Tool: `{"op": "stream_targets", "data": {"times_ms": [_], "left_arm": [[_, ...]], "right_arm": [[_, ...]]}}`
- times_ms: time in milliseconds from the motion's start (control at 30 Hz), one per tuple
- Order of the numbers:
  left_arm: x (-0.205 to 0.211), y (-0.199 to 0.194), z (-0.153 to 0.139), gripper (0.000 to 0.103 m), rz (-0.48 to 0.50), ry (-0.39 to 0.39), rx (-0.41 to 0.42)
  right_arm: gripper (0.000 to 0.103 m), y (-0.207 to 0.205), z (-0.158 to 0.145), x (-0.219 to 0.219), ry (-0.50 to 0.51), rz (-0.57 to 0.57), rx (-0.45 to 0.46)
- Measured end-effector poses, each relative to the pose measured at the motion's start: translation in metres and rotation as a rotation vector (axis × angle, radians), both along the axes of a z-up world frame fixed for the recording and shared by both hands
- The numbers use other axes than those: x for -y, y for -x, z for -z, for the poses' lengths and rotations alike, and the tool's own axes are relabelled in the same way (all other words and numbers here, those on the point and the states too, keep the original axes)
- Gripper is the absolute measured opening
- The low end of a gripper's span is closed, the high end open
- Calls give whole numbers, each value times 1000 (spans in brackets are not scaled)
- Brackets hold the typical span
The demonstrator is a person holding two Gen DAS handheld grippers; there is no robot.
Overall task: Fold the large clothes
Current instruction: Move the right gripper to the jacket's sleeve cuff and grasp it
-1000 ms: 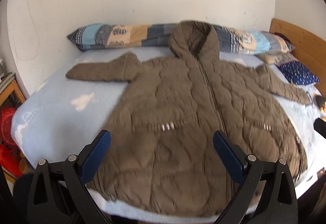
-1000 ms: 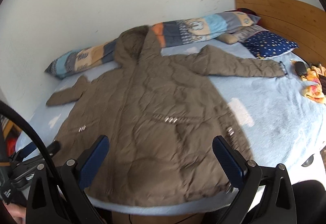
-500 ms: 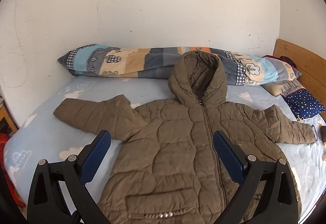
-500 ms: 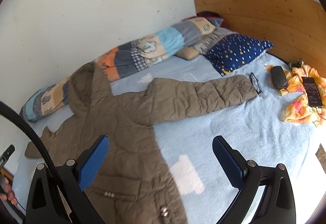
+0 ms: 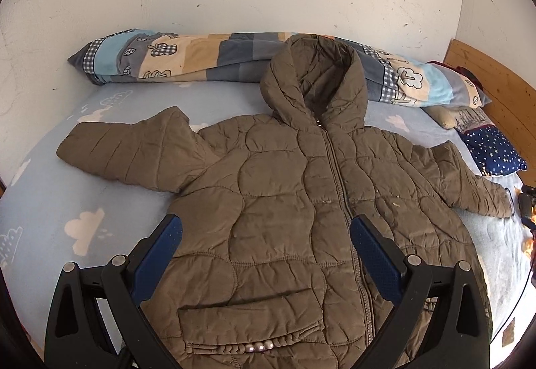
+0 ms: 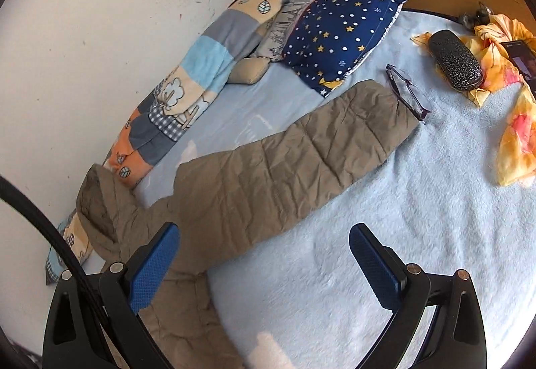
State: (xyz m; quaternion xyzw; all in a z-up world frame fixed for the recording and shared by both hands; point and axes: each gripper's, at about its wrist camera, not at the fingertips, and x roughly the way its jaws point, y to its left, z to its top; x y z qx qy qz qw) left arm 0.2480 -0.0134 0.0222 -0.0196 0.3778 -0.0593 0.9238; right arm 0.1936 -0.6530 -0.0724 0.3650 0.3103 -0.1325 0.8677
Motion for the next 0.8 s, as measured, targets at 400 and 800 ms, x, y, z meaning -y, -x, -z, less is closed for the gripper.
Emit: {"op": "stream_targets", "data": {"times_ms": [400,800], "left_arm": [[12,-4,9,100,36,23,-50],[13,-9,18,100,44,29,-79]], "right_arm": [[94,2,41,80,-157,179,-22],[64,20,71,137,-276,326,8]]}}
